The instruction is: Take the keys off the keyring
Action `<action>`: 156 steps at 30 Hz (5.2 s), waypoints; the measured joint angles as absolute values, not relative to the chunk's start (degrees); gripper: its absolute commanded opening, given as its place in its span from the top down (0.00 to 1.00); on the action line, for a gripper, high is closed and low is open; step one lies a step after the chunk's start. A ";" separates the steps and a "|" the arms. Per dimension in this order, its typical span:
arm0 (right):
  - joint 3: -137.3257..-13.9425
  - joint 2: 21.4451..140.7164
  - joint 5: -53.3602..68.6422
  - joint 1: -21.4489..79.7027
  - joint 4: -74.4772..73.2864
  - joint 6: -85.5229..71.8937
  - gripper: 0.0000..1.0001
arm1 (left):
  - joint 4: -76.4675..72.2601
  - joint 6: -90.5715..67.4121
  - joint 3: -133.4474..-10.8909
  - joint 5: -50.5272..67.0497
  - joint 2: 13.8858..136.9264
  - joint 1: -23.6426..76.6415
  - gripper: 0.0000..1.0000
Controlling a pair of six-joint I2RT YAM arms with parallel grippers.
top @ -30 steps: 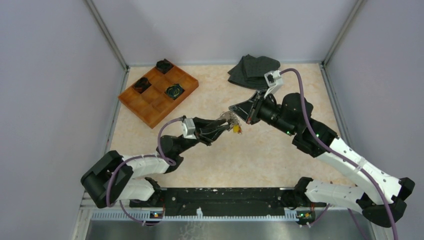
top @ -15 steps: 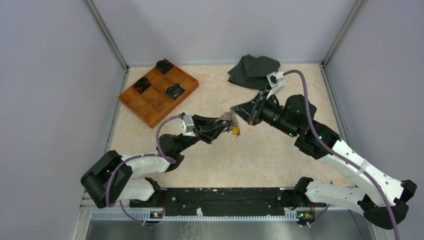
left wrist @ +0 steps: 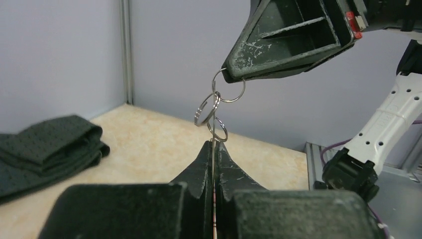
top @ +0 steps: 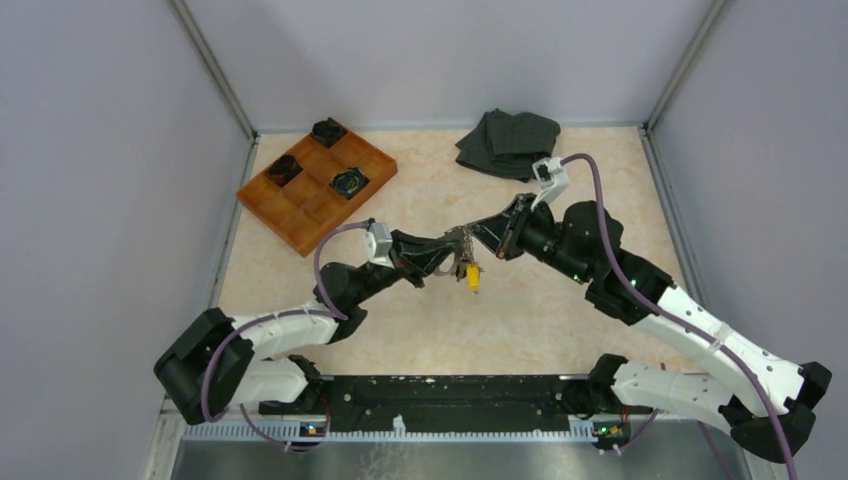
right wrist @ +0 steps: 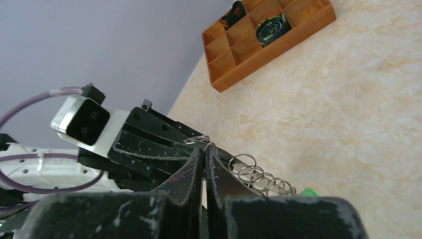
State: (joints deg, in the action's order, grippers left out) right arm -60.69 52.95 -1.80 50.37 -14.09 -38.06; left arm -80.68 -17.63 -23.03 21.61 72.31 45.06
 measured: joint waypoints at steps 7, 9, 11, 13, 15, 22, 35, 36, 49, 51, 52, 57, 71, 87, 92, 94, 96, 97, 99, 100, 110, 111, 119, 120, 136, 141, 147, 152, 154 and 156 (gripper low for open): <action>-50.89 48.45 -8.03 50.48 -11.18 -35.38 0.48 | -36.84 -20.12 -35.92 21.08 62.83 45.10 1.00; -46.11 46.50 -10.31 50.52 -10.13 -33.30 0.25 | -21.45 -20.23 -44.31 20.21 62.92 44.99 1.00; -40.75 44.58 -12.23 50.50 -8.62 -30.74 0.05 | -7.51 -20.69 -52.21 20.16 64.40 44.38 1.00; -36.14 43.07 -12.78 50.52 -7.01 -28.45 0.01 | 4.32 -21.12 -59.00 21.21 67.37 43.51 1.00; -32.47 41.95 -12.78 50.52 -4.84 -25.98 0.01 | 14.50 -21.15 -63.75 23.83 71.42 42.76 1.00; -24.18 36.34 -8.73 50.52 3.92 -21.56 0.01 | 38.94 -20.38 -66.50 33.76 85.69 42.22 1.00; -16.84 25.23 8.36 50.52 11.33 -20.51 0.23 | 31.22 -31.73 -60.23 60.20 86.08 35.09 1.00; -15.73 24.69 9.67 50.52 12.86 -20.29 0.25 | 29.32 -33.45 -59.72 61.45 85.97 34.59 1.00; -5.23 24.23 16.51 50.63 37.76 -12.40 0.43 | 7.38 -53.43 -58.46 69.63 82.24 29.61 1.00; -5.23 25.45 18.00 50.87 41.43 -11.14 0.46 | 4.32 -56.07 -58.46 70.11 82.24 29.23 1.00; -5.23 26.11 18.68 50.96 42.76 -10.55 0.46 | 2.98 -57.25 -58.46 70.30 82.26 29.17 1.00; -5.21 30.76 22.85 51.81 51.46 -7.55 0.51 | -2.35 -61.95 -58.72 71.55 82.41 29.04 1.00; -5.39 41.54 25.12 53.15 60.36 -3.97 0.68 | -7.81 -67.55 -62.28 72.25 86.78 29.04 1.00; -5.85 48.80 22.98 53.21 63.94 -1.67 0.69 | -8.58 -68.58 -64.95 72.44 89.56 29.10 1.00; -6.55 50.11 22.09 53.23 64.18 -1.19 0.69 | -8.62 -68.90 -65.58 72.44 89.62 29.34 1.00; -6.55 50.11 21.78 53.23 64.18 -1.04 0.69 | -8.64 -68.93 -65.71 72.44 89.62 29.52 1.00; -6.55 50.11 21.37 53.23 64.16 -0.80 0.69 | -8.62 -68.93 -65.84 72.44 89.65 29.76 1.00; -6.55 50.11 21.17 53.23 64.16 -0.51 0.69 | -8.64 -68.95 -65.91 72.44 89.65 29.91 1.00; -6.55 50.11 20.86 53.25 64.14 -0.10 0.69 | -8.62 -69.01 -66.06 72.42 89.65 30.20 1.00; -6.55 50.11 20.78 53.25 64.16 0.05 0.69 | -8.62 -69.04 -66.17 72.42 89.65 30.37 1.00; -6.59 51.16 20.62 53.25 64.29 0.30 0.69 | -8.62 -69.10 -66.65 72.38 89.65 31.44 1.00; -6.66 51.20 20.64 53.25 64.27 0.27 0.69 | -8.62 -69.10 -66.65 72.36 89.65 31.51 1.00; -7.60 51.94 20.91 53.25 65.10 -0.23 0.69 | -8.62 -69.10 -66.65 72.14 89.67 32.03 1.00; -7.64 52.07 20.93 53.25 65.14 -0.34 0.69 | -8.64 -69.10 -66.65 72.14 89.67 32.10 1.00; -7.64 54.50 21.12 53.60 66.02 -2.15 0.71 | -8.71 -69.14 -66.65 71.50 90.52 32.97 1.00; -7.66 54.87 21.12 53.63 67.05 -2.20 0.73 | -9.19 -69.34 -66.65 71.48 90.52 33.12 1.00; -7.88 55.96 21.12 53.65 67.33 -2.76 0.77 | -10.00 -69.87 -66.65 71.50 90.52 33.15 1.00; -8.45 56.34 21.08 53.84 67.68 -3.22 0.93 | -10.44 -70.24 -66.63 71.57 90.52 33.15 1.00; -8.54 56.18 21.08 53.87 67.20 -3.51 1.00 | -10.63 -70.32 -66.54 71.72 90.52 33.15 1.00; -9.10 55.46 21.06 53.89 65.19 -3.68 1.00 | -10.81 -70.30 -66.37 71.96 90.52 33.15 1.00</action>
